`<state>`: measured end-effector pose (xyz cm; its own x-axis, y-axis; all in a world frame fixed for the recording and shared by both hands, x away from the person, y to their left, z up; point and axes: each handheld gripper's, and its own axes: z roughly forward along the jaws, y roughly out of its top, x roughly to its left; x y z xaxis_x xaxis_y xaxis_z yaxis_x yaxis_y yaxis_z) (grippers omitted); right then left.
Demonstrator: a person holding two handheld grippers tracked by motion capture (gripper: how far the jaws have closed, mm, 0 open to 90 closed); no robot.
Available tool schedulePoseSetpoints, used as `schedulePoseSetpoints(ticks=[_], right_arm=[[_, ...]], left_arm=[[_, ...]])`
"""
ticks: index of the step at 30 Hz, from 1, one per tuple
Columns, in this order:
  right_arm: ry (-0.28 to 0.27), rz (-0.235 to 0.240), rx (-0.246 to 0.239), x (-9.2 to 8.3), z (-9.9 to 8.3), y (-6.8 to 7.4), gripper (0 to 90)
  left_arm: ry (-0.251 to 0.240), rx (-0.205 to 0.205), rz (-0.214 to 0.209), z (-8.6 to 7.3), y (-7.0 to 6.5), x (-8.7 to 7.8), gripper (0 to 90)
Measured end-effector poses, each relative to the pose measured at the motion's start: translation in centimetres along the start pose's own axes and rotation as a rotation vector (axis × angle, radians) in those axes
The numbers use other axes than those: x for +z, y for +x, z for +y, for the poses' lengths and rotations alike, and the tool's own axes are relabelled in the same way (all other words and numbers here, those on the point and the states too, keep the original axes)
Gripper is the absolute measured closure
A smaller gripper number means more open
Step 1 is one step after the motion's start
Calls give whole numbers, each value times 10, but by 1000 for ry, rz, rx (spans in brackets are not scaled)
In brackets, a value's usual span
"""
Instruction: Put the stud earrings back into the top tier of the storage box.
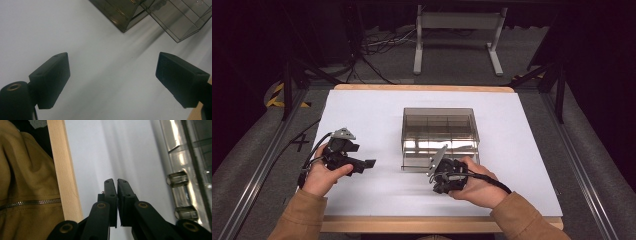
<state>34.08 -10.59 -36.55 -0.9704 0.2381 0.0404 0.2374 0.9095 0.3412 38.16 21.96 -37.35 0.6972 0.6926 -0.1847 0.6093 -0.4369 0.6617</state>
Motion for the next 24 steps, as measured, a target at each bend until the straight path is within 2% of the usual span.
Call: schedulePoseSetpoints(ticks=[11, 24], right_arm=[[-53, -2, 32, -20, 0, -4, 871], [-95, -6, 59, -31, 0, -8, 871]], left_arm=[[-1, 0, 1, 0, 0, 0, 128], [-3, -3, 1, 0, 0, 0, 128]])
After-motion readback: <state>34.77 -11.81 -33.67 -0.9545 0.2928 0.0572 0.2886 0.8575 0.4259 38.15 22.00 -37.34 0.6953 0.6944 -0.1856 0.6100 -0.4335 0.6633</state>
